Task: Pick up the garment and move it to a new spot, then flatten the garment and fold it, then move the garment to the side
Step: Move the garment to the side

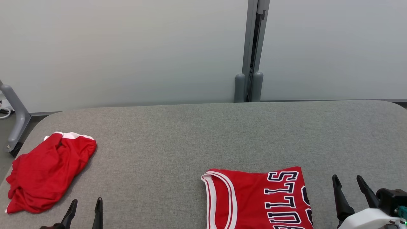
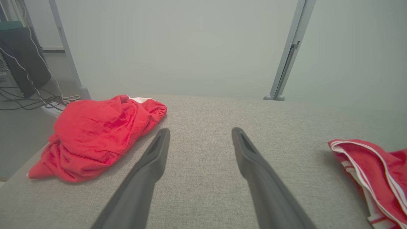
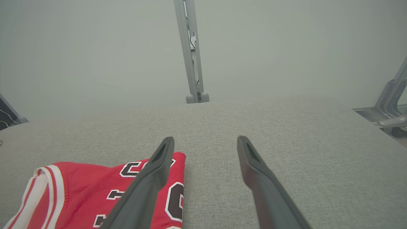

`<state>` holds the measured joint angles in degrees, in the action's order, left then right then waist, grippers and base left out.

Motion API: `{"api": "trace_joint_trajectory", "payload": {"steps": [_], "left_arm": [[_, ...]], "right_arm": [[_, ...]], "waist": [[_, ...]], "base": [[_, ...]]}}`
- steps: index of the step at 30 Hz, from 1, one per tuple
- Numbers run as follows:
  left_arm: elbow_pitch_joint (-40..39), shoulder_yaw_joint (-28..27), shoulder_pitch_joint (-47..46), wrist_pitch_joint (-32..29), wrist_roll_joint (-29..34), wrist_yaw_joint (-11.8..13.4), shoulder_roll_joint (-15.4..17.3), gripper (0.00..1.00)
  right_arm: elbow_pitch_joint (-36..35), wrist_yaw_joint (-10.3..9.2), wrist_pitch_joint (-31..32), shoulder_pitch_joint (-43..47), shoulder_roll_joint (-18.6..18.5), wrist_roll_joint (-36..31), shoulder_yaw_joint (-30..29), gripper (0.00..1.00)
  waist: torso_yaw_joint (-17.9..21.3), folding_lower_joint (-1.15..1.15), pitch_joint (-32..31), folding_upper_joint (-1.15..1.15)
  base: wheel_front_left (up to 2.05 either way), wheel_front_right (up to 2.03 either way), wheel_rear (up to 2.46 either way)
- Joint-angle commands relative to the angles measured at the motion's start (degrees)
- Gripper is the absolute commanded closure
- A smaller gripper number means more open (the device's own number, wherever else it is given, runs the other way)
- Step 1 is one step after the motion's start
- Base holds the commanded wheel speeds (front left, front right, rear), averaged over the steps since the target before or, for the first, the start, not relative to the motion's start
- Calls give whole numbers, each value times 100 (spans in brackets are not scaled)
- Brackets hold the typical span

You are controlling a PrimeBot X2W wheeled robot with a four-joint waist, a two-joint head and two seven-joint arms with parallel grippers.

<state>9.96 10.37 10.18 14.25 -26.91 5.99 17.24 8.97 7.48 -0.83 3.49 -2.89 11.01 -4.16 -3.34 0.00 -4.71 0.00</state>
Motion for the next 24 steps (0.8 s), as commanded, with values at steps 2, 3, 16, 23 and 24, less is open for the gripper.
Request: {"api": "trace_joint_trajectory", "payload": {"steps": [2, 3, 16, 23, 24], "left_arm": [[38, -34, 64, 55, 50, 30, 0, 0], [52, -40, 79, 60, 42, 11, -16, 0], [146, -93, 104, 82, -101, -61, -75, 0], [110, -77, 107, 81, -118, -34, -89, 0], [106, -78, 102, 82, -124, -32, -89, 0]], "right_arm": [[109, 5, -46, -52, -24, -22, -31, 0], [143, 5, -52, -57, -23, -22, -32, 0], [353, 5, 172, -113, -14, 89, 10, 0], [393, 5, 206, -120, -19, 158, 78, 0], [395, 5, 209, -127, -18, 153, 83, 0]], "waist": [[-23, 0, -18, 0], [-29, 0, -24, 0], [15, 0, -7, 0], [35, 0, 40, 0], [33, 0, 44, 0]], "base": [[0, 0, 0], [0, 0, 0], [0, 0, 0], [0, 0, 0], [0, 0, 0]]}}
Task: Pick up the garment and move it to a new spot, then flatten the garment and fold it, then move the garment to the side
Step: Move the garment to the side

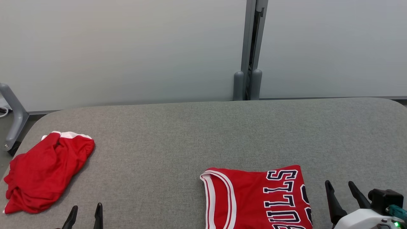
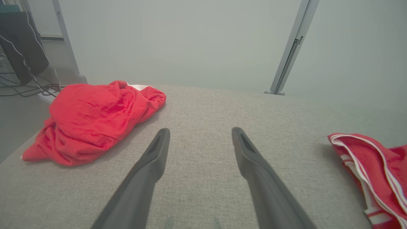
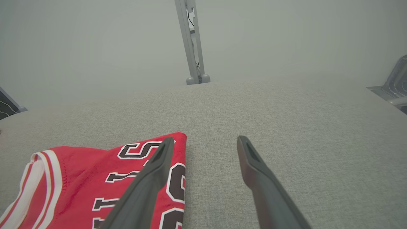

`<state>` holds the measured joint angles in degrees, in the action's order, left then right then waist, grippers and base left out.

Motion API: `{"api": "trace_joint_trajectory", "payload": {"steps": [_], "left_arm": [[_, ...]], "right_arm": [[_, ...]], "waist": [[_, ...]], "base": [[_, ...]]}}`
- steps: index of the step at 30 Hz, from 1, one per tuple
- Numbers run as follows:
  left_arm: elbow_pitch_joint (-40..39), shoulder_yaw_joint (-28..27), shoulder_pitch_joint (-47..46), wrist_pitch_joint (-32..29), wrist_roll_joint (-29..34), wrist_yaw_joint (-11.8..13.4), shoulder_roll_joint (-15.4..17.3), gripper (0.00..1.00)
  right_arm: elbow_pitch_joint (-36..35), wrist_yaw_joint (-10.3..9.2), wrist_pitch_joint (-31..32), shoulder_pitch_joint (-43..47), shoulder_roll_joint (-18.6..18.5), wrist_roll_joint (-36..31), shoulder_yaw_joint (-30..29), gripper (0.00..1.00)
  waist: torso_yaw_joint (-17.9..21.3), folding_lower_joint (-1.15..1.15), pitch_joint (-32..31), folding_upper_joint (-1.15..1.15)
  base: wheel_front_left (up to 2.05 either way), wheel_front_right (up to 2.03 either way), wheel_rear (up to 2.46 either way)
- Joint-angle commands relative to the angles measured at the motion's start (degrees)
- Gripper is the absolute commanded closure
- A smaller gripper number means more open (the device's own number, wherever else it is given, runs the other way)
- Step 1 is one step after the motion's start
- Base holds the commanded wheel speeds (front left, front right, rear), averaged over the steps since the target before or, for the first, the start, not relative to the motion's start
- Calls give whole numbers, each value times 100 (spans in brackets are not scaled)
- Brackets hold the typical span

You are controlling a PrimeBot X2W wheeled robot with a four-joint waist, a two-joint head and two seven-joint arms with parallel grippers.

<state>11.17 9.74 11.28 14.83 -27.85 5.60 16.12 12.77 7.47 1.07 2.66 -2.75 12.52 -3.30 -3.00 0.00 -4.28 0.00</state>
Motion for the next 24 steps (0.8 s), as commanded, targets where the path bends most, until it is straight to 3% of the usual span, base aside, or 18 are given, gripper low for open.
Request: {"api": "trace_joint_trajectory", "payload": {"steps": [1, 5, 10, 12, 16, 20, 24], "left_arm": [[-20, -14, -14, 26, -31, 11, 27, 0], [-52, -14, -27, 28, -42, 18, 14, 0], [-59, 13, -34, 26, -69, 2, 0, 0], [-64, 4, -9, 27, -92, 14, -6, 0], [-85, 10, 50, 29, -103, 1, -6, 0], [-86, 47, -1, 30, -87, -37, -13, 0], [-60, 112, -101, 27, -53, -80, -22, 0]], "right_arm": [[17, 5, 33, -49, -32, -1, 13, 0], [-9, 6, 235, -97, -31, 105, 54, 0], [-51, 6, 1098, -106, -31, 567, -103, 0], [-166, 6, 1895, -109, -27, 866, -107, 0], [-672, 6, 3524, -147, -34, 839, -111, 0], [-898, 6, 4630, -325, -24, 509, -339, 0], [-752, 6, 5237, -501, -32, 424, -459, 0]], "waist": [[-5, 0, 6, 0], [-32, 0, 13, 0], [-114, 0, 1, 0], [-145, 0, -9, 0], [-180, 0, 4, 0], [-274, 0, 59, 0], [-450, 0, 135, 0]], "base": [[0, 0, 0], [0, 0, 0], [0, 0, 0], [0, 0, 0], [0, 0, 0], [0, 0, 0], [0, 0, 0]]}}
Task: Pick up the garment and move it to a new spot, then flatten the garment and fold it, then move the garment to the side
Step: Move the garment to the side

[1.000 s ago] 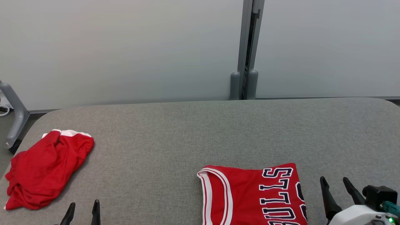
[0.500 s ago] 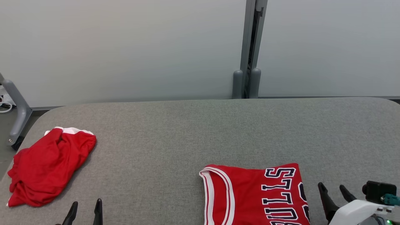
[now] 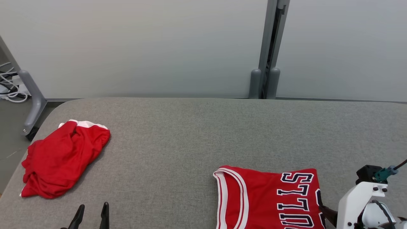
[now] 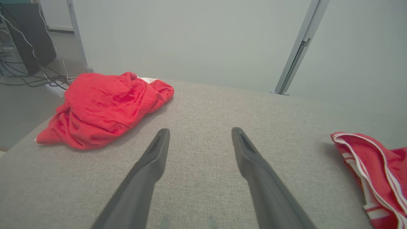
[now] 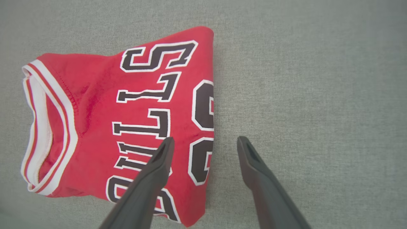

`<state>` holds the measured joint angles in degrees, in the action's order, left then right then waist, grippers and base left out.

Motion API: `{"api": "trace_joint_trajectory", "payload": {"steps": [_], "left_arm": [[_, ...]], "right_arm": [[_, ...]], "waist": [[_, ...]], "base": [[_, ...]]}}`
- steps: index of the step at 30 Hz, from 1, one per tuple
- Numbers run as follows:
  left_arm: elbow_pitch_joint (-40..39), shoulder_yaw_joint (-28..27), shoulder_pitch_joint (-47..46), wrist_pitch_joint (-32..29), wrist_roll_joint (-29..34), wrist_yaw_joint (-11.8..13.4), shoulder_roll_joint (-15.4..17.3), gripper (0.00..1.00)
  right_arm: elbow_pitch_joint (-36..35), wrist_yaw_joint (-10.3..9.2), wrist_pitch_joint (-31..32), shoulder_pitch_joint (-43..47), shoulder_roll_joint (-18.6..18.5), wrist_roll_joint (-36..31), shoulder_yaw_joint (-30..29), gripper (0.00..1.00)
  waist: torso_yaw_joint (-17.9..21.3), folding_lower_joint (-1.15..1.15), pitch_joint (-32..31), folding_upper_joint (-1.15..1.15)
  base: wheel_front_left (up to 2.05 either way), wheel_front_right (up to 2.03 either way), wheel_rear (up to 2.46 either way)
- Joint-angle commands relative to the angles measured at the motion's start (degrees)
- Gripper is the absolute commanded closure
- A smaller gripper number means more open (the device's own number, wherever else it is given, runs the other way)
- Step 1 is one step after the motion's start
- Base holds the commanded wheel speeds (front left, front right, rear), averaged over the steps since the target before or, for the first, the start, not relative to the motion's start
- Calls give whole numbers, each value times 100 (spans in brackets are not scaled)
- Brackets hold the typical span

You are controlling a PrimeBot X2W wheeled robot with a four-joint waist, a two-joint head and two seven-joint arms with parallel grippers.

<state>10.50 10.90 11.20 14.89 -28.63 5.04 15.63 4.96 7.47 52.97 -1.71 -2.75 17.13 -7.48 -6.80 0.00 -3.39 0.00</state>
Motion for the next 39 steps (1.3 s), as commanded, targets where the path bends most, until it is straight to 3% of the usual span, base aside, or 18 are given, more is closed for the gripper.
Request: {"api": "trace_joint_trajectory", "payload": {"steps": [1, 10, 15, 16, 17, 18, 19, 30, 34, 39], "left_arm": [[4, 9, -109, 22, 27, -36, 26, 0], [48, 107, -331, 20, 24, -140, 2, 0], [69, 119, -454, 24, 58, -151, 30, 0], [63, 117, -472, 25, 64, -150, 38, 0], [51, 117, -482, 25, 81, -146, 50, 0], [36, 119, -499, 25, 95, -141, 62, 0], [13, 119, -511, 26, 100, -133, 67, 0], [-209, 195, -857, 30, 109, -249, -13, 0], [-311, 265, -1171, 29, 199, -294, -62, 0], [-493, 353, -1582, 30, 317, -391, -26, 0]], "right_arm": [[85, 5, 123, -95, -31, -73, -71, 0], [703, 5, -21, -419, -30, -225, -282, 0], [1290, 7, -231, -532, -9, -19, -93, 0], [1395, 8, -263, -548, 12, 31, -3, 5], [1471, 11, -291, -569, 28, 60, 101, 40], [1525, 11, -316, -599, 39, 70, 194, 61], [1556, 12, -340, -627, 44, 41, 276, 98], [1338, 2, -842, -1377, -115, -1088, 41, 100], [1452, 2, -947, -1749, -361, -1360, -125, 100], [1638, 2, -1173, -2215, -944, -1598, -288, 100]], "waist": [[-113, 0, 74, 0], [-448, 0, 484, 0], [-548, 0, 595, 0], [-552, 0, 606, 0], [-551, 0, 618, 0], [-546, 0, 631, 0], [-532, 0, 648, 0], [157, 0, 1170, 0], [509, 0, 1502, 0], [839, 0, 1926, 0]], "base": [[0, 0, 0], [0, 0, 0], [0, 0, 0], [0, 0, 0], [0, 0, 0], [0, 0, 0], [0, 0, 0], [0, 0, 0], [0, 0, 0], [0, 0, 0]]}}
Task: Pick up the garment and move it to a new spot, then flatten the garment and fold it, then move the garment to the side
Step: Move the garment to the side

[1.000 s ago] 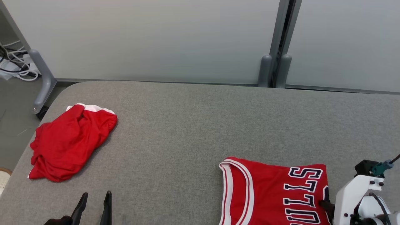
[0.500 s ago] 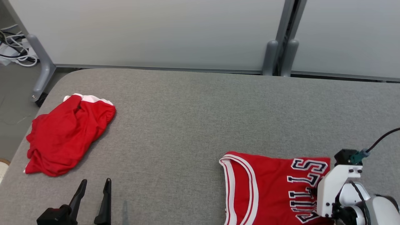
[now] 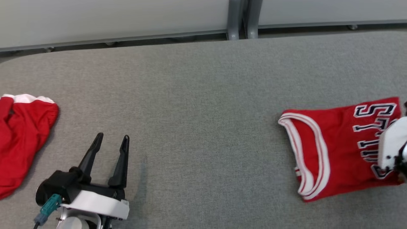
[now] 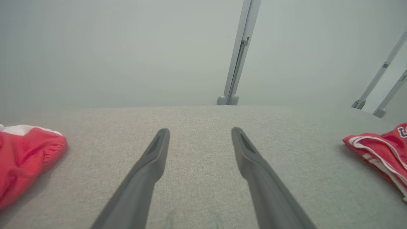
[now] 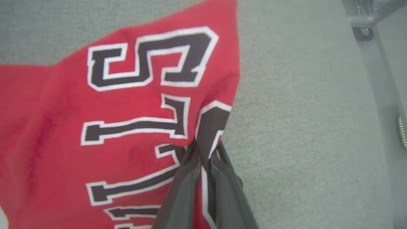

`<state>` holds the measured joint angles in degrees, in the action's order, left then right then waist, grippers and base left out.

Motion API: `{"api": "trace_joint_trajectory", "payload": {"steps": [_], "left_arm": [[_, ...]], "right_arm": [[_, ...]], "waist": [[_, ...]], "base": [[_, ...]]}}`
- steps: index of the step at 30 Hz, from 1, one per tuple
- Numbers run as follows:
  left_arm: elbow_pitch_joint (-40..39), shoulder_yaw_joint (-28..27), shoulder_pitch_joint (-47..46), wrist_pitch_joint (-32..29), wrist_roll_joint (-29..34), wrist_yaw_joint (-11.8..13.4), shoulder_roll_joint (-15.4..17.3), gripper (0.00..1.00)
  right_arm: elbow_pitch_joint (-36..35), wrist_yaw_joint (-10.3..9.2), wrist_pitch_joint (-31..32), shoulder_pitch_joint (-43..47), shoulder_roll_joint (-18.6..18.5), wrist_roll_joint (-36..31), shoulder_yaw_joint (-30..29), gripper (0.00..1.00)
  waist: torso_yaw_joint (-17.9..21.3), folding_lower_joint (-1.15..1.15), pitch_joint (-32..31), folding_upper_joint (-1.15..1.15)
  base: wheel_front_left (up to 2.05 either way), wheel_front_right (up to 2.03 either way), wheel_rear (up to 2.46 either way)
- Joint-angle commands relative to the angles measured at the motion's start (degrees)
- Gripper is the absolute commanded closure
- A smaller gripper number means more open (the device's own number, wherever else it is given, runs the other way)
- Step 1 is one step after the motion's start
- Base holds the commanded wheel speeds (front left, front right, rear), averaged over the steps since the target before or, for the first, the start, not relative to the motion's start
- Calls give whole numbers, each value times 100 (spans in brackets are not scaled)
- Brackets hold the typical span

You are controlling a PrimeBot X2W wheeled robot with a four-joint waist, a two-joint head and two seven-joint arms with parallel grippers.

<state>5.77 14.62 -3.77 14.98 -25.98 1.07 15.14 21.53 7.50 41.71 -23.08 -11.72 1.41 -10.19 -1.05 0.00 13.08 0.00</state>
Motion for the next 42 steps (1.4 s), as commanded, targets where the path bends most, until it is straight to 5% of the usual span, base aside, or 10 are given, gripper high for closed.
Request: {"api": "trace_joint_trajectory", "payload": {"steps": [1, 11, 16, 33, 34, 35, 42], "left_arm": [[-61, -9, -181, 21, 61, -18, 28, 0], [-462, 40, -681, -158, 255, -55, 287, 0], [-624, 62, -714, -226, 284, -44, 366, 0], [-540, 207, -673, -260, 194, -77, 352, 0], [-507, 207, -645, -249, 182, -88, 363, 0], [-489, 214, -630, -250, 174, -97, 366, 0], [-372, 271, -538, -210, 121, -86, 307, 0]], "right_arm": [[28, 0, -128, -181, -175, -88, -65, 100], [553, 0, -1032, -997, -847, -386, -522, 100], [703, -5, -1337, -1166, -957, -316, -199, 100], [-97, -1, -1615, -784, -901, -1379, -638, 100], [-126, -1, -1696, -735, -852, -1432, -623, 60], [-134, -1, -1739, -704, -828, -1440, -617, 6], [-202, -1, -2173, -651, -721, -1545, -622, 0]], "waist": [[319, 0, 363, 0], [646, 0, 1101, 0], [683, 0, 1255, 0], [720, 0, 1013, 0], [704, 0, 965, 0], [690, 0, 933, 0], [598, 0, 670, 0]], "base": [[0, 0, 0], [0, 0, 0], [0, 0, 0], [0, 0, 0], [0, 0, 0], [0, 0, 0], [0, 0, 0]]}}
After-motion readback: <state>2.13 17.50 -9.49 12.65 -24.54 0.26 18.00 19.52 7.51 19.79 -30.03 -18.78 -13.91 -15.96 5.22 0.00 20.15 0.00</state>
